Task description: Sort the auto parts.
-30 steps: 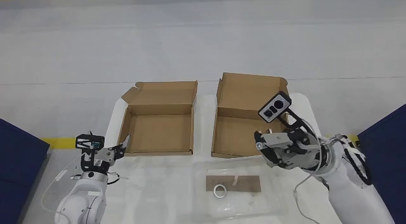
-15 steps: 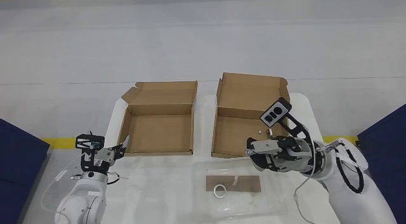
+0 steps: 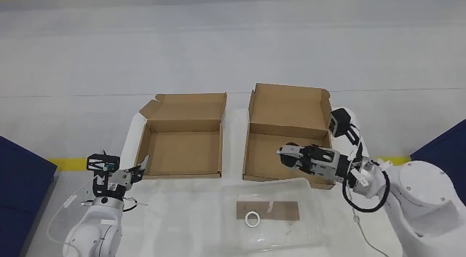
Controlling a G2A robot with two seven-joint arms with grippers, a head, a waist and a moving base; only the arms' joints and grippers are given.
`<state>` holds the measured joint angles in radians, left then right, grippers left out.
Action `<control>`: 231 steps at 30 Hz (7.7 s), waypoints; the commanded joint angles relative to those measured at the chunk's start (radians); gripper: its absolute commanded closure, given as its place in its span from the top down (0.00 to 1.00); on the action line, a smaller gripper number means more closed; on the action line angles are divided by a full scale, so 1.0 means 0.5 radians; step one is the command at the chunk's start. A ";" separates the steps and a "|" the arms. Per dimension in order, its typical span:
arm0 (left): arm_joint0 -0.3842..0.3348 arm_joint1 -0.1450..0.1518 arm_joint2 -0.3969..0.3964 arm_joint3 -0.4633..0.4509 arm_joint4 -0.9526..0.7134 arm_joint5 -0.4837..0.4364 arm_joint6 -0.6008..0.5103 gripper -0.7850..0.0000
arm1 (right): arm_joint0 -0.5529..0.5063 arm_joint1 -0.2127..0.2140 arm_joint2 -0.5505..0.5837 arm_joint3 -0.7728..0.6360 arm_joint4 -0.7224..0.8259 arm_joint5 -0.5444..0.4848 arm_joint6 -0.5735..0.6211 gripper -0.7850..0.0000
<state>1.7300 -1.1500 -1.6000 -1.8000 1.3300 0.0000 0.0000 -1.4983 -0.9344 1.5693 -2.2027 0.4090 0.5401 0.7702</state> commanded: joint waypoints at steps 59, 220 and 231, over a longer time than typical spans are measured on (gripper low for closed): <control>0.000 0.000 0.000 0.000 0.000 0.000 0.000 1.00 | 1.297 -0.044 -1.425 1.194 -1.913 0.623 0.396 0.00; 0.000 0.000 0.000 0.000 0.000 0.000 0.000 1.00 | 0.434 -0.191 0.095 1.014 -0.960 -0.585 1.419 1.00; 0.000 0.000 0.000 0.000 0.000 0.000 0.000 1.00 | 0.097 0.071 0.221 1.065 -0.274 -0.961 1.531 1.00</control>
<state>1.7300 -1.1500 -1.6000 -1.8000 1.3300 0.0000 0.0000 -1.4282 -0.9179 1.6810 -1.6611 0.2393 0.0775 1.5358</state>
